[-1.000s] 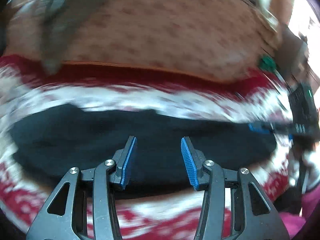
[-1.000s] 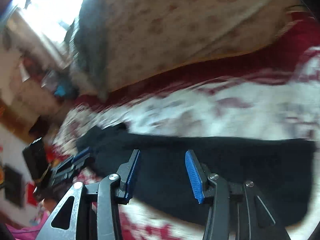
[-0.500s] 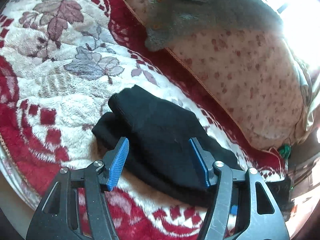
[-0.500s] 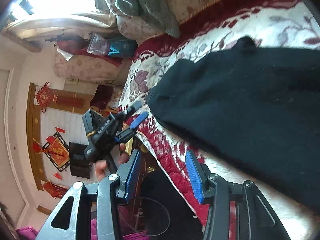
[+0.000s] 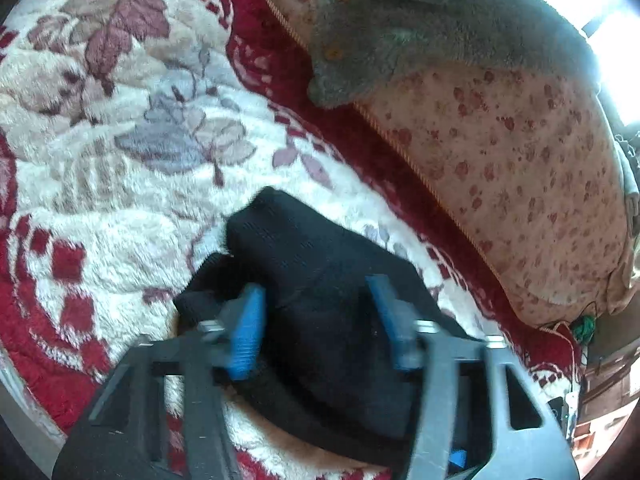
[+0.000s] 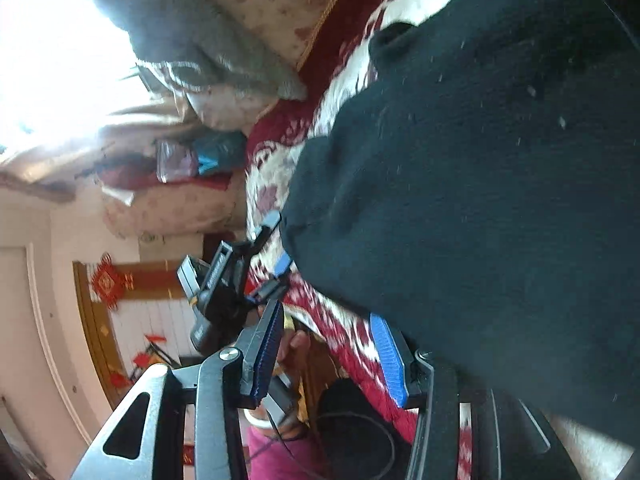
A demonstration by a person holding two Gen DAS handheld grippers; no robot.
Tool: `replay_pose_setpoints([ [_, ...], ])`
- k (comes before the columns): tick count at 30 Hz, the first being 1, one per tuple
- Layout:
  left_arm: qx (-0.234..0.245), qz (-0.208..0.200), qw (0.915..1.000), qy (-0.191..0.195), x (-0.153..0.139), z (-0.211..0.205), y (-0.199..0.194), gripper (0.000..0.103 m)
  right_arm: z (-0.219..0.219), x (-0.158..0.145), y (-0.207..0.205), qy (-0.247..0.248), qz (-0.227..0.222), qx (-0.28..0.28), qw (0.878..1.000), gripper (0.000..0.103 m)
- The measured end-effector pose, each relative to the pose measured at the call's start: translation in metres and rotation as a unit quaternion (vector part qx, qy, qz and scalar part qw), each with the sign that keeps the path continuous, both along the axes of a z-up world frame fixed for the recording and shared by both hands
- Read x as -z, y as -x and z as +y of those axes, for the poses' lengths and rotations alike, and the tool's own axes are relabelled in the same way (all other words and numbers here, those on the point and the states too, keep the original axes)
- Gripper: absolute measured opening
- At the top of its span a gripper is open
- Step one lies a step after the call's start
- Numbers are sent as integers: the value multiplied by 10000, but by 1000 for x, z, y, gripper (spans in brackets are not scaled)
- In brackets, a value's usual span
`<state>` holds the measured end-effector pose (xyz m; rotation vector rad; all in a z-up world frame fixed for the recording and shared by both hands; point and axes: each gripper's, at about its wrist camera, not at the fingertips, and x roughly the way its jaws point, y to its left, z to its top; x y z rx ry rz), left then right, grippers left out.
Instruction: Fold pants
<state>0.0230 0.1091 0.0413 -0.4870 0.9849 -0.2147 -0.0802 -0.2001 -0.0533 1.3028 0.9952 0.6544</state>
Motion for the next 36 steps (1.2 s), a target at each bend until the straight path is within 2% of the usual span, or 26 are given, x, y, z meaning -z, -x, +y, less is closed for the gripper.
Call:
replay_pose_setpoints([
  [3,79,-71,9996,244,-7,4,1,17,-3,5,0,-77,158,242,9996,36],
  [6,128,-213,9992,324,-19,5,6,15,-4,5,3,-35,79,296,9995,23],
  [8,180,-310,9987,357,-27,6,11,15,-8,-1,6,-23,-133,359,9993,6],
  [10,265,-400,9975,516,-36,12,19,14,-16,-15,12,116,-444,383,9982,4],
  [13,276,-508,9973,452,-38,25,32,14,-22,-27,22,246,-598,264,9976,4],
  [14,246,-482,9978,374,-35,29,34,14,-22,-32,25,477,-681,198,9963,4],
  [15,215,-380,9988,209,-24,32,31,14,-22,-42,29,1054,-798,179,9911,4],
  [17,107,-86,9998,129,-6,36,26,14,-21,-58,27,2305,-981,158,9680,5],
  [18,151,101,9998,78,5,35,23,14,-25,-62,25,2653,-976,179,9590,6],
  [19,155,122,9998,-8,9,34,23,14,-29,-68,18,3052,-920,192,9477,8],
  [21,193,-52,9997,-164,4,29,28,15,-38,-74,10,3312,-958,196,9385,15],
  [22,204,-150,9995,-213,-1,28,31,15,-44,-78,4,3481,-1003,225,9318,24],
  [23,219,-222,9991,-295,-8,25,34,20,-50,-81,-2,3563,-1022,238,9284,35],
  [25,224,-319,9985,-375,-16,25,41,32,-60,-82,-19,3543,-1039,156,9292,46],
  [27,228,-451,9984,-235,-23,26,48,59,-62,-79,-39,3541,-1023,-24,9296,46],
  [29,199,-492,9985,-122,-26,27,52,64,-57,-71,-56,3587,-907,-229,9288,46],
  [31,113,-446,9988,-160,-26,26,54,64,-45,-60,-81,3494,-753,-592,9321,46],
  [32,95,-409,9990,-175,-24,26,54,64,-36,-58,-86,3477,-768,-780,9312,42],
  [33,92,-352,9992,-173,-20,26,53,64,-29,-60,-89,3664,-935,-949,9209,34],
  [34,78,-275,9994,-195,-16,26,52,64,-25,-65,-87,3921,-1120,-893,9087,15],
  [35,31,-180,9997,-190,-11,27,50,64,-25,-68,-85,4135,-1272,-758,8984,11],
  [36,-10,-129,9998,-134,-8,28,49,64,-28,-67,-84,4131,-1276,-640,8994,11],
])
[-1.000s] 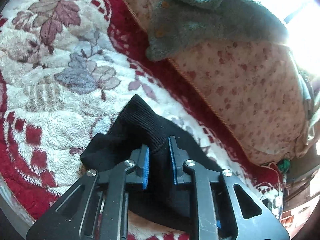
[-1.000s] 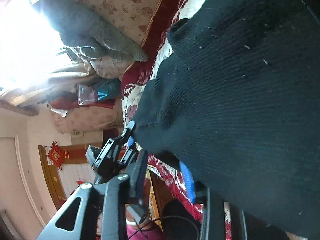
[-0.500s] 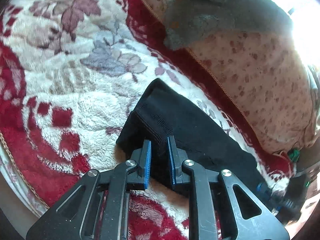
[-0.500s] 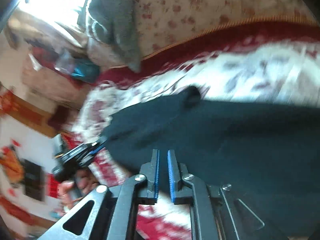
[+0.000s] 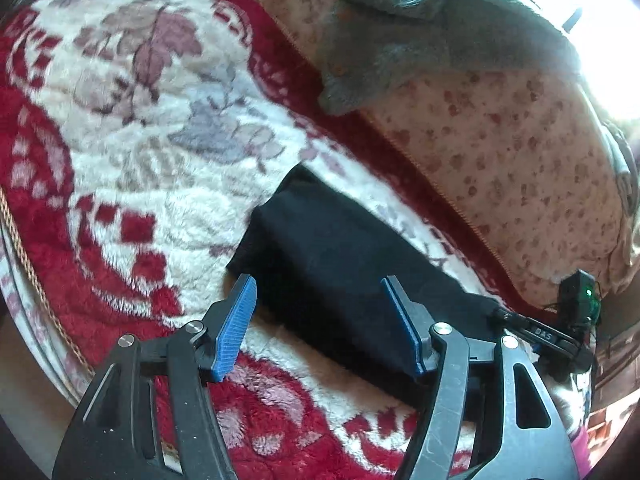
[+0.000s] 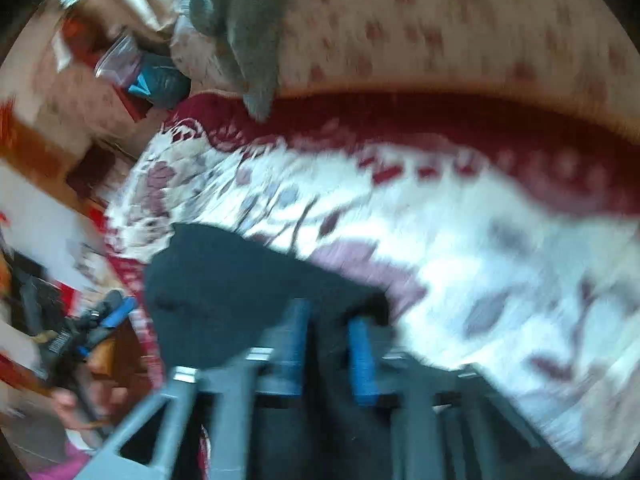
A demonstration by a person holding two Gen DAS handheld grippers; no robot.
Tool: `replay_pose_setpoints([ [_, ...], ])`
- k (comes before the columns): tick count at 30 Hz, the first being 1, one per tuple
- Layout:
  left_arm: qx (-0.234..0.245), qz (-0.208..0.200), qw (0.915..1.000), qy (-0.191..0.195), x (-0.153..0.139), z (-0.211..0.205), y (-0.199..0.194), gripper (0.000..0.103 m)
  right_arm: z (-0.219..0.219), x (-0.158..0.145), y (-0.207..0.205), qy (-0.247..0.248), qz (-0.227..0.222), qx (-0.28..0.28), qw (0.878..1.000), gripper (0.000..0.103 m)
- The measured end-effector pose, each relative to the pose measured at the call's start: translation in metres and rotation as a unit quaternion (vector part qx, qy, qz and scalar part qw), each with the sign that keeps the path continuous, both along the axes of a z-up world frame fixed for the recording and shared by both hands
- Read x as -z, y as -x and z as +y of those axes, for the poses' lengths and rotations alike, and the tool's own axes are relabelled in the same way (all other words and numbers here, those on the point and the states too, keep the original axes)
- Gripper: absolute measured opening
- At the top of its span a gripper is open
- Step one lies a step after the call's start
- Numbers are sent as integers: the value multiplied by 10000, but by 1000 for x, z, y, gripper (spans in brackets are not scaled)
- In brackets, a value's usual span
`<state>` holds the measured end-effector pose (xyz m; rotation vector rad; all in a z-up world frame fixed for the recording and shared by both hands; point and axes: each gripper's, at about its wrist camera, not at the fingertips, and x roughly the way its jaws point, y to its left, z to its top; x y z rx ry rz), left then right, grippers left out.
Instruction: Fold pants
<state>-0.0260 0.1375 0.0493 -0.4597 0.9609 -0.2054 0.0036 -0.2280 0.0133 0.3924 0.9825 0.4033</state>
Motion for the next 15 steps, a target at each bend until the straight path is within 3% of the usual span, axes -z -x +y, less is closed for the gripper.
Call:
replay_pose_setpoints([
  [4,-115,151,9998,113,11,0,-6,64,4,-6,11,213,-204,125,9995,13],
  [7,-193,312,9993,17,18,-3,-8,64,8,-26,25,380,-410,356,9978,31],
  [8,-248,365,9990,15,21,-3,-8,64,12,-36,32,349,-596,333,9971,32],
  [11,-352,432,9984,69,25,-2,-7,64,29,-49,42,444,-792,26,9959,32],
  [15,-571,608,9964,129,31,-5,-10,65,64,-38,39,438,-593,-701,9948,32],
])
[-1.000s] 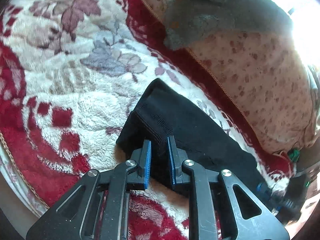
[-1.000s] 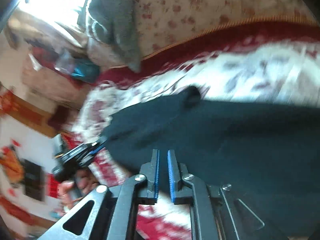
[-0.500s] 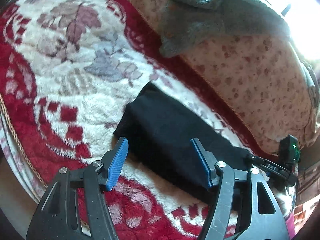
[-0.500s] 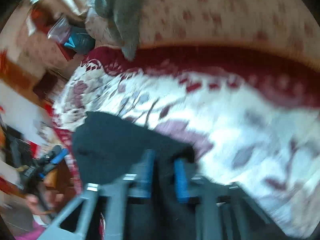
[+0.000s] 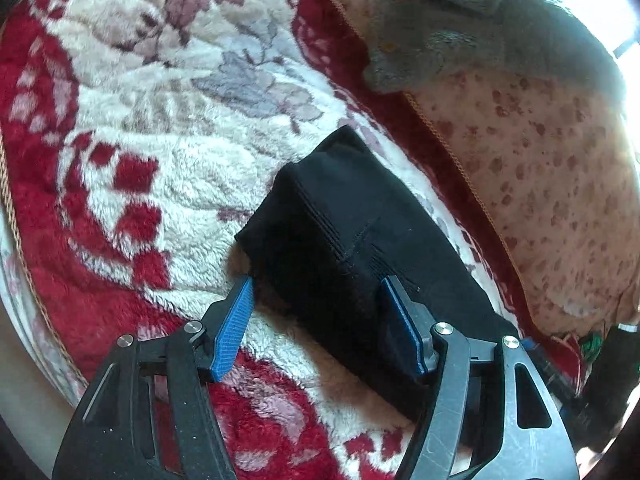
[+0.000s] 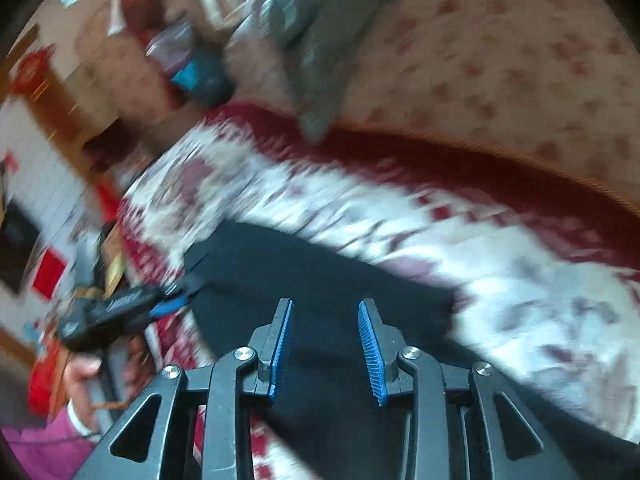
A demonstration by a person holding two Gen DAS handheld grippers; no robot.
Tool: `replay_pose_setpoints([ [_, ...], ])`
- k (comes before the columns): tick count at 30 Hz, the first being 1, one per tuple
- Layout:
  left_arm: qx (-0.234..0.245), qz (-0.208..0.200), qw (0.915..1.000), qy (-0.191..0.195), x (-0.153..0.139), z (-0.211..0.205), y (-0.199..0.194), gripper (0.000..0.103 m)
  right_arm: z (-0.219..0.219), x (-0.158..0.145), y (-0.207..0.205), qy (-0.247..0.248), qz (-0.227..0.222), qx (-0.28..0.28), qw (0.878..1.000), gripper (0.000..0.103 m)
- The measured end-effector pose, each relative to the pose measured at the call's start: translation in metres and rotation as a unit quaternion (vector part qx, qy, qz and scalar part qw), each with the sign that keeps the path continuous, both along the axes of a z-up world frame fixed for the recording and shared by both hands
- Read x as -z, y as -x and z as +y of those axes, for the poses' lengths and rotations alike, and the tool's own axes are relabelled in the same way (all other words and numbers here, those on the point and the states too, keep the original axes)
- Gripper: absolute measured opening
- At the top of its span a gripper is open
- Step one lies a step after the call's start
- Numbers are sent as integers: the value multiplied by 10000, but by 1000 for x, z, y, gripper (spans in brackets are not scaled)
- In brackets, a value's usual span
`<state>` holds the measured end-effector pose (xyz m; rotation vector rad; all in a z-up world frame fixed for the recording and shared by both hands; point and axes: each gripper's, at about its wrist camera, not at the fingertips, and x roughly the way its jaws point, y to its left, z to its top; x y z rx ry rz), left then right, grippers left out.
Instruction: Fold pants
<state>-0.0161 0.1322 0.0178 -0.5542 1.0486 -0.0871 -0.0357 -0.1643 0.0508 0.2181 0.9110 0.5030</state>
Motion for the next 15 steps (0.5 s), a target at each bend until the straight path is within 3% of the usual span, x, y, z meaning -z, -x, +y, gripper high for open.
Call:
replay_pose_setpoints([
  [3,-215,-19,9998,58,-5,4,10,65,16,9,-1,396,-55,-77,9992,32],
  [10,-568,7,9979,324,3,8,13,70,30,27,-8,484,41,-166,9987,32],
  [13,-558,8,9979,343,4,-2,6,74,31,35,-8,477,78,-130,9987,32],
  [15,-552,-25,9981,269,3,-9,2,83,29,33,-7,410,89,-112,9991,32],
])
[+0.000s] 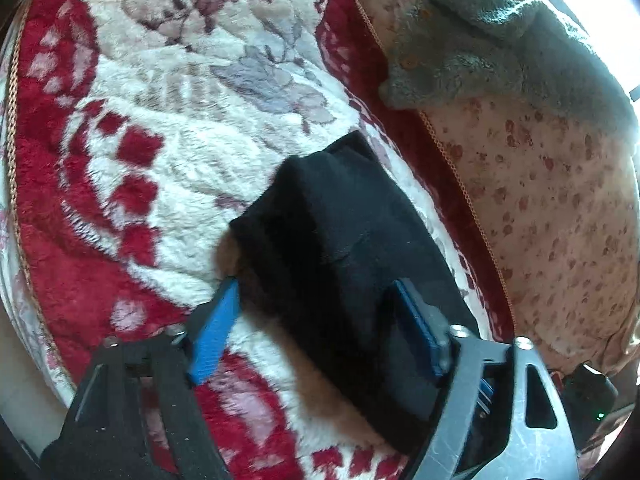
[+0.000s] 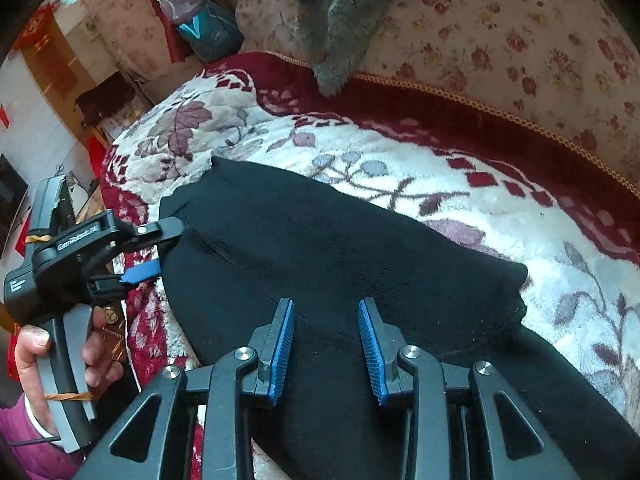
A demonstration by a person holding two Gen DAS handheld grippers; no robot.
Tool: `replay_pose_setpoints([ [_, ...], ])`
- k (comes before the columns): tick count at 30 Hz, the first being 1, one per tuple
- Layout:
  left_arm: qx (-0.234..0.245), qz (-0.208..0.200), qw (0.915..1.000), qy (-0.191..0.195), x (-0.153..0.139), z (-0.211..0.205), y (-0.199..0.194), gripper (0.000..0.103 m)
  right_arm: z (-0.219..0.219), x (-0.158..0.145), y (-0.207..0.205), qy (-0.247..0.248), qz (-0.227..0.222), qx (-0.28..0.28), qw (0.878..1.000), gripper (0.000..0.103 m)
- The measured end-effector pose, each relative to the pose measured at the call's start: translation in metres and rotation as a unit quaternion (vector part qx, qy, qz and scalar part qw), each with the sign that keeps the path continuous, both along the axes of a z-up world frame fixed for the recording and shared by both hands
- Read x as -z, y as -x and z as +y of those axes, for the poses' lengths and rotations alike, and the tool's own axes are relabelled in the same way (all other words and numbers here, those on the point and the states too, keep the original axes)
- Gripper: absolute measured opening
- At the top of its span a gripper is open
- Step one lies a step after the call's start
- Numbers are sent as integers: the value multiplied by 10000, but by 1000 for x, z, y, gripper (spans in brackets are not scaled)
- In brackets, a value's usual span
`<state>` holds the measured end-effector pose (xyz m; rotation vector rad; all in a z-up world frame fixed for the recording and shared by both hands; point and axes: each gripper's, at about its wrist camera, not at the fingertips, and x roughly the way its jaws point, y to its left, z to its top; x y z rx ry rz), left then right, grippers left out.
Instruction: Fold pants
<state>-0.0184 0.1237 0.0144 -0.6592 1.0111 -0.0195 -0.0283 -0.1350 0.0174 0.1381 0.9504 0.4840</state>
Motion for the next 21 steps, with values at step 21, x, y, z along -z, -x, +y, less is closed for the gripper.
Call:
replay_pose_setpoints([
  [21,1236,-845,9853,-822,-49,-76,54,83,-216,42,220,-2878,1061,2366,9219,46],
])
